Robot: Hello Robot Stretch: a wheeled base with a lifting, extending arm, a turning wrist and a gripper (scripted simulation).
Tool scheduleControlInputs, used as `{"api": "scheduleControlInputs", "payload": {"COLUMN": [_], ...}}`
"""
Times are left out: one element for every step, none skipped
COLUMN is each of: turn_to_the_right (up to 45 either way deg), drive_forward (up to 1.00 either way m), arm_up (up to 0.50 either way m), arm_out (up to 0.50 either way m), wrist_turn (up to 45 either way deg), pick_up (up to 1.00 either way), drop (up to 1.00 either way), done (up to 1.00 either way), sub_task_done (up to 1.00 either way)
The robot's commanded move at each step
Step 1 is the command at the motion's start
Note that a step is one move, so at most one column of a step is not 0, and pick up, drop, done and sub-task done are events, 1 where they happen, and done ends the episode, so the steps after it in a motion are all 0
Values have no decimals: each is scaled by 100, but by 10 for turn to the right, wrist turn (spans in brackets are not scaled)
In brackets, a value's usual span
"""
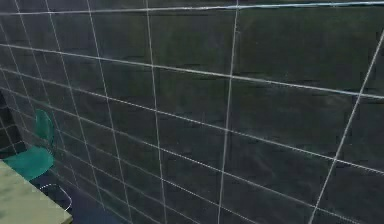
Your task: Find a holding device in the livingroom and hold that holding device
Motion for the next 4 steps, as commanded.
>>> {"api": "scheduleControlInputs", "payload": {"turn_to_the_right": [450, 450, 300, 0], "drive_forward": [0, 0, 0, 5], "arm_up": [0, 0, 0, 0], "arm_out": [0, 0, 0, 0], "wrist_turn": [0, 0, 0, 0], "pick_up": [0, 0, 0, 0], "drop": [0, 0, 0, 0], "done": [0, 0, 0, 0], "sub_task_done": [0, 0, 0, 0]}}
